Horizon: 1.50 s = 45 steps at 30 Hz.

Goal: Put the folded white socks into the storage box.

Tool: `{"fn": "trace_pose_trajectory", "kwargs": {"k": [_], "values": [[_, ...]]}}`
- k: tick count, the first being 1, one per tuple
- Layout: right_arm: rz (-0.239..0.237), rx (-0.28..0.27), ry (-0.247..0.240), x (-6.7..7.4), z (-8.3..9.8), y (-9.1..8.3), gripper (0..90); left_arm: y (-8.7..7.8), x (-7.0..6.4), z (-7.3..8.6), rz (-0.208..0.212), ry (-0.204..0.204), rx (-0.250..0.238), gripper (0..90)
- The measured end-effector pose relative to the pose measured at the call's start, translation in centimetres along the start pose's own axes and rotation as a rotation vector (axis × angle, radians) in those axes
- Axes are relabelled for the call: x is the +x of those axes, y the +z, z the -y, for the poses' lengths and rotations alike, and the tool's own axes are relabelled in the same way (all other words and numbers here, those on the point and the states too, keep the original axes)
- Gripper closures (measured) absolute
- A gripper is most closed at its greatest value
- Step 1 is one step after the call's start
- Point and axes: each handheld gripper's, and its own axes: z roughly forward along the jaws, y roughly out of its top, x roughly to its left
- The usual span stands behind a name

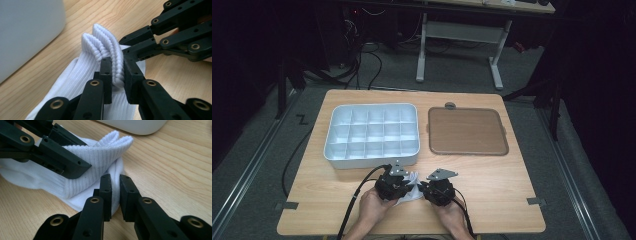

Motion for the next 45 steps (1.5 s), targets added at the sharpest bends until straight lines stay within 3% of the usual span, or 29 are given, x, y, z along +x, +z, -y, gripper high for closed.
{"fn": "trace_pose_trajectory", "kwargs": {"k": [4,11,15,22,31,38,45], "values": [[0.0,-0.004,-0.012,0.6,-0.2,0.5,81.6,-0.1,0.8,0.1,-0.026,-0.001,-0.009,78.8],[0.013,0.0,-0.046,0.9,-0.4,0.7,81.0,-0.1,1.3,-0.1,-0.003,-0.055,-0.004,77.9],[0.013,0.002,-0.036,0.6,-0.3,0.6,76.3,-0.2,1.2,0.0,-0.005,-0.044,-0.018,71.4],[0.016,-0.016,-0.02,0.6,-0.3,0.1,70.0,-1.7,0.8,-0.8,0.029,-0.064,-0.078,56.4],[0.026,-0.053,-0.026,0.4,-0.3,-1.5,68.3,-3.8,0.8,-1.7,0.054,-0.088,-0.132,49.5],[0.035,-0.093,-0.022,0.1,-0.7,-3.2,70.7,-5.3,2.1,-1.4,0.004,-0.105,-0.158,49.3],[0.0,-0.1,-0.09,1.5,-2.0,-3.5,70.1,-6.6,4.3,-0.4,-0.032,-0.162,-0.194,47.1]]}}
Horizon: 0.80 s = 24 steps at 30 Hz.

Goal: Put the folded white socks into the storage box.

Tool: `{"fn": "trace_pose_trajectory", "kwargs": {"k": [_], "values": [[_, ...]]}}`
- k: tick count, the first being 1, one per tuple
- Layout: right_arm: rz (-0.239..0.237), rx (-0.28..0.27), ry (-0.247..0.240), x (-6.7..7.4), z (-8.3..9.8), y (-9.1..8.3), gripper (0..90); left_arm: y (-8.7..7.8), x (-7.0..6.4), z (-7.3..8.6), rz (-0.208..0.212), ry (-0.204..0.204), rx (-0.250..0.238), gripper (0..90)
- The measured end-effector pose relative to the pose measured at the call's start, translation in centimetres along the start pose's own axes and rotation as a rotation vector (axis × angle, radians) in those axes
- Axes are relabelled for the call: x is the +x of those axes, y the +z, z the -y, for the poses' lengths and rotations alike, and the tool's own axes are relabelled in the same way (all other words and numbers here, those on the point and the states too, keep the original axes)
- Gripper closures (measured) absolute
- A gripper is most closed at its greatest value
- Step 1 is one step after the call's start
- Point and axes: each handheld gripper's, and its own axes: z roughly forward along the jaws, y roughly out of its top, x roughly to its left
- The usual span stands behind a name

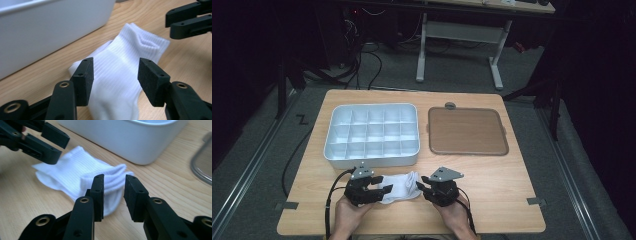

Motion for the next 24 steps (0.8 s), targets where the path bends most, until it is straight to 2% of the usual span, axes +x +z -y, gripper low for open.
{"fn": "trace_pose_trajectory", "kwargs": {"k": [3,8,16,20,24], "values": [[-0.016,0.006,-0.023,0.7,-0.6,0.5,70.0,0.0,0.4,0.0,-0.011,0.001,-0.008,46.9],[-0.028,0.013,-0.031,1.3,-1.1,1.2,69.0,0.6,0.8,0.1,-0.017,0.003,-0.015,46.4],[-0.036,0.071,-0.039,1.7,-1.2,2.8,66.9,1.6,0.8,0.7,-0.017,0.021,-0.001,45.2],[-0.023,0.102,-0.049,1.7,-1.0,3.1,79.7,1.9,0.9,0.9,-0.022,0.03,0.001,45.1],[-0.012,0.086,-0.049,1.8,-0.8,2.8,84.0,2.1,1.0,1.1,-0.037,0.047,0.006,45.3]]}}
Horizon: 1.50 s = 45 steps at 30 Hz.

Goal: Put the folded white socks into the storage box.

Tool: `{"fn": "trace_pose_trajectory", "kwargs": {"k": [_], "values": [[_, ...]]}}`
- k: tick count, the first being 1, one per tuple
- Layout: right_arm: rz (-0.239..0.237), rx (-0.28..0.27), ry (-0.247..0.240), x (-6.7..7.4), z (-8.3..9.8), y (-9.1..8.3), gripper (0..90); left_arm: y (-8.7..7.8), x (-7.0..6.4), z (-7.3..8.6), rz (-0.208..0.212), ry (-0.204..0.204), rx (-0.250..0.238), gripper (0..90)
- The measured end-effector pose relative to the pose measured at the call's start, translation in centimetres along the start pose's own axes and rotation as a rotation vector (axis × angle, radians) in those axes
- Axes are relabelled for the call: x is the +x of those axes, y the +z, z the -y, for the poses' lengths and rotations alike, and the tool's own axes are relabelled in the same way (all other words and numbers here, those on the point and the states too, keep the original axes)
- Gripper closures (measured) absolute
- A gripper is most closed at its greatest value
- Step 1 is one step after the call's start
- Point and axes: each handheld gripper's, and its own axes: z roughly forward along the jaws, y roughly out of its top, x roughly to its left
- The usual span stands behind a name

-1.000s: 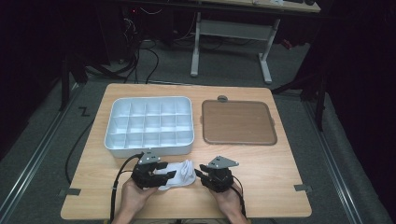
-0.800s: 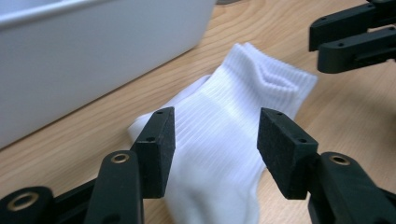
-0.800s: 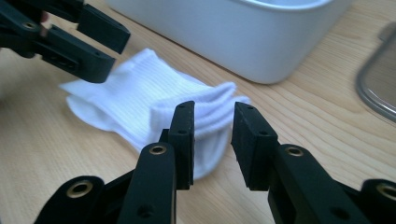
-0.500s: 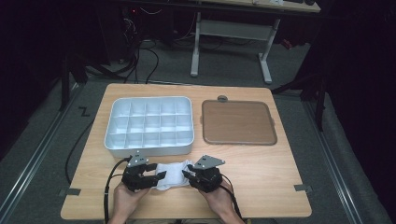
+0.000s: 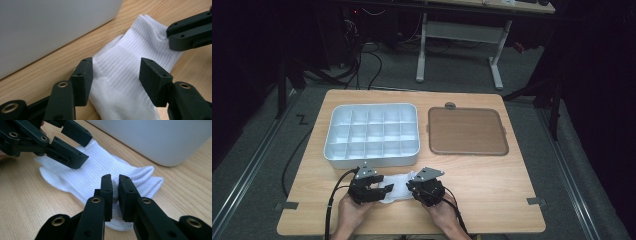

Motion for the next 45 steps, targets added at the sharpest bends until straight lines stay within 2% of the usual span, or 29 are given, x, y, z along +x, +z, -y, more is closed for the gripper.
{"fn": "trace_pose_trajectory", "kwargs": {"k": [3,8,12,16,22,26,32,39,42,45], "values": [[0.014,-0.02,-0.004,0.1,0.1,-0.5,84.5,0.3,0.0,0.4,-0.024,0.03,0.009,46.2],[0.048,-0.055,0.005,-0.2,1.0,-1.5,84.8,0.6,-0.1,0.9,-0.03,0.055,0.007,47.2],[0.064,-0.039,0.027,-0.8,2.1,-1.7,84.8,0.8,-0.4,1.5,-0.04,0.087,0.017,47.3],[0.072,-0.012,0.046,-1.4,3.1,-1.3,84.6,0.8,-0.5,1.8,-0.039,0.1,0.0,47.3],[0.071,0.004,0.065,-1.9,3.8,-0.8,84.6,0.7,-0.4,2.1,-0.036,0.099,-0.019,47.4],[0.077,0.004,0.062,-2.0,3.8,-0.7,84.5,1.0,-0.4,1.8,-0.048,0.097,-0.007,48.0],[0.09,-0.003,0.055,-1.9,4.0,-0.7,84.1,1.2,-0.2,1.8,-0.043,0.103,-0.02,47.8],[0.087,0.002,0.046,-1.9,3.9,-0.7,82.7,1.2,-0.1,1.6,-0.038,0.084,-0.018,47.2],[0.08,0.004,0.053,-2.1,3.7,-0.7,79.2,1.2,-0.1,1.3,-0.039,0.07,-0.002,45.9],[0.06,-0.002,0.06,-2.2,3.5,-0.7,74.8,1.5,0.0,0.7,-0.059,0.052,0.035,40.7]]}}
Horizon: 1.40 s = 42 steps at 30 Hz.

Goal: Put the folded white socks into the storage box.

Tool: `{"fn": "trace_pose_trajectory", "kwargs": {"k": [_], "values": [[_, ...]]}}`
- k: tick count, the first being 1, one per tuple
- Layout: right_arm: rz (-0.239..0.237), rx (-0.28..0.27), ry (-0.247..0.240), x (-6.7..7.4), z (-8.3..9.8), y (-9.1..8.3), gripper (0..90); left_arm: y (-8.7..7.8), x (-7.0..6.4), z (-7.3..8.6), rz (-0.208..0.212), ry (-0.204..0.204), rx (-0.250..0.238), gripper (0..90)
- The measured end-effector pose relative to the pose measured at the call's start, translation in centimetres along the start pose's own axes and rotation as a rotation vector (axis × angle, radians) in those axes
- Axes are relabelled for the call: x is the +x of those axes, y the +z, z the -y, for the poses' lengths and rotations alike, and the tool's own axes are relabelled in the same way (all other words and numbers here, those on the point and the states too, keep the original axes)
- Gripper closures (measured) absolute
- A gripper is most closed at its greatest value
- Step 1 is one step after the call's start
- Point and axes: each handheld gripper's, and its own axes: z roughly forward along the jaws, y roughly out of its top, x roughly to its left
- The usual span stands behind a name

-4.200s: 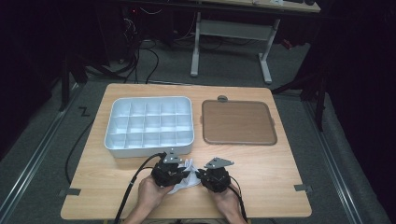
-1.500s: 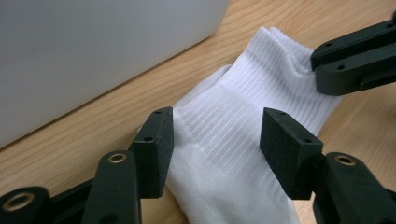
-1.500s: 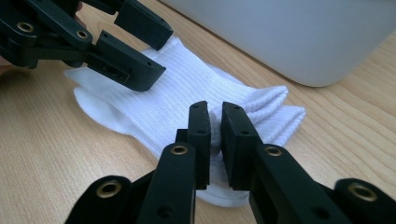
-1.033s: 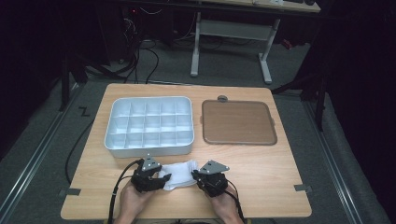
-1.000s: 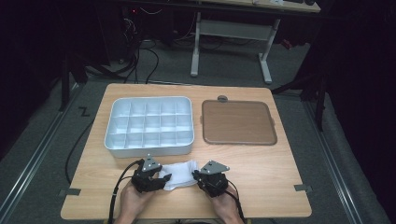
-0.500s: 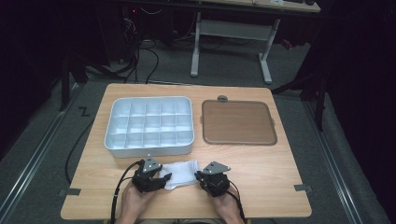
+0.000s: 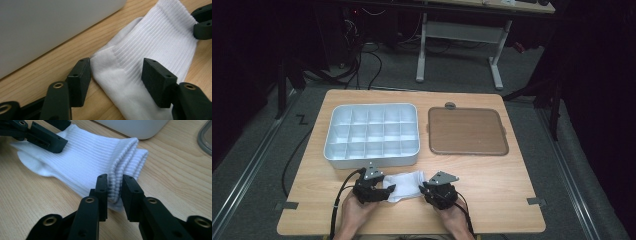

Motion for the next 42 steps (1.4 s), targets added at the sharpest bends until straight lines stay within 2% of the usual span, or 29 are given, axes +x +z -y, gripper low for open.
{"fn": "trace_pose_trajectory", "kwargs": {"k": [4,7,9,12,15,21,23,29,31,34,42], "values": [[-0.004,-0.013,0.007,0.0,-0.3,-0.4,69.2,-0.6,-0.2,-1.3,0.012,-0.026,-0.027,39.9],[-0.006,-0.033,0.007,0.2,-0.8,-0.9,68.6,-1.0,-0.3,-2.2,0.011,-0.058,-0.047,39.5],[-0.015,-0.051,-0.01,0.5,-1.3,-1.2,70.3,-1.0,-0.1,-2.7,-0.002,-0.073,-0.052,39.3],[-0.041,-0.067,-0.033,1.1,-2.1,-1.5,75.9,-0.7,0.3,-3.0,-0.022,-0.093,-0.028,39.3],[-0.067,-0.067,-0.043,1.7,-2.7,-1.1,78.8,-0.2,0.7,-3.1,-0.041,-0.125,-0.007,39.3],[-0.095,-0.029,-0.059,2.5,-3.1,0.8,81.3,0.4,1.1,-3.0,-0.056,-0.167,0.011,38.9],[-0.1,-0.026,-0.047,2.6,-3.0,1.2,81.4,0.6,1.2,-2.8,-0.064,-0.175,0.017,39.0],[-0.111,-0.012,-0.046,2.9,-2.7,2.1,81.8,1.0,1.4,-2.5,-0.077,-0.18,0.029,40.9],[-0.109,-0.005,-0.05,3.0,-2.6,2.4,81.9,1.0,1.4,-2.4,-0.072,-0.18,0.028,43.2],[-0.106,0.008,-0.051,3.0,-2.2,2.8,82.1,1.0,1.2,-2.2,-0.072,-0.156,0.024,46.6],[-0.101,0.007,-0.058,3.2,-1.9,3.0,82.1,1.0,1.1,-2.1,-0.056,-0.155,0.04,59.4]]}}
